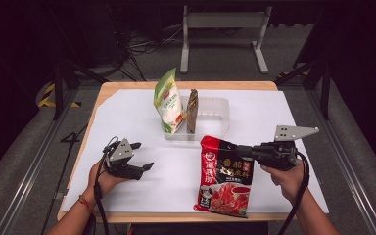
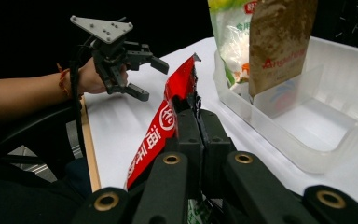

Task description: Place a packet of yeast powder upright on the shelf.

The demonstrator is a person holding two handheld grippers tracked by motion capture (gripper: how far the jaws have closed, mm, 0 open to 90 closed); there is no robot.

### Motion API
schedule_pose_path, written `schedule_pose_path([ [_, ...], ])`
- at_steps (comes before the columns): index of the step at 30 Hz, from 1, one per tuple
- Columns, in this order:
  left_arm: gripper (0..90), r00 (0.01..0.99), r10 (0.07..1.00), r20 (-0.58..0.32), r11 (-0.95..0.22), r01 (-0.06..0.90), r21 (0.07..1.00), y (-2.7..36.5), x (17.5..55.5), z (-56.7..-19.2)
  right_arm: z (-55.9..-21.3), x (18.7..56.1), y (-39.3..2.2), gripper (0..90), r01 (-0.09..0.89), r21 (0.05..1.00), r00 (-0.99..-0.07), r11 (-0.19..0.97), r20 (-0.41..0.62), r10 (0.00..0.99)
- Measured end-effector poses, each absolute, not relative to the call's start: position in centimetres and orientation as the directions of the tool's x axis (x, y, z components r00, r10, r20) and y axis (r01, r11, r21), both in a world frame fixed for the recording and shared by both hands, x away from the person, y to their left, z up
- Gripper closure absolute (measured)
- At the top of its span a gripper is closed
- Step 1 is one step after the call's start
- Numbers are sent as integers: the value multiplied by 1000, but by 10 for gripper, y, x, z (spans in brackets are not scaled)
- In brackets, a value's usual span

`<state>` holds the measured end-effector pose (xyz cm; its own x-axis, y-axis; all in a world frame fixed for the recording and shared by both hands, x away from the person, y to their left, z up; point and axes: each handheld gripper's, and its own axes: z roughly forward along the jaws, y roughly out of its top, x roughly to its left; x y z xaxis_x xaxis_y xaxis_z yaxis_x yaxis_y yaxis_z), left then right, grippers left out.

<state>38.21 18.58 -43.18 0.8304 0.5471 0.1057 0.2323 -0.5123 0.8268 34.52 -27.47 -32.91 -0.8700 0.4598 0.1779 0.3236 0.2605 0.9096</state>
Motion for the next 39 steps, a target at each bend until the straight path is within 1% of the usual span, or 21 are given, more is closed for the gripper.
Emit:
schedule_pose_path([
  [8,173,827,553,102,-506,236,830,186,382,-432,-314,337,-272,893,286,917,-877,278,134,461],
  [22,175,817,566,108,-493,230,839,188,382,-430,-297,340,-270,893,240,930,-843,277,58,535],
  [39,174,826,557,84,-482,240,843,189,386,-434,-286,355,-272,893,222,946,-790,235,33,612],
])
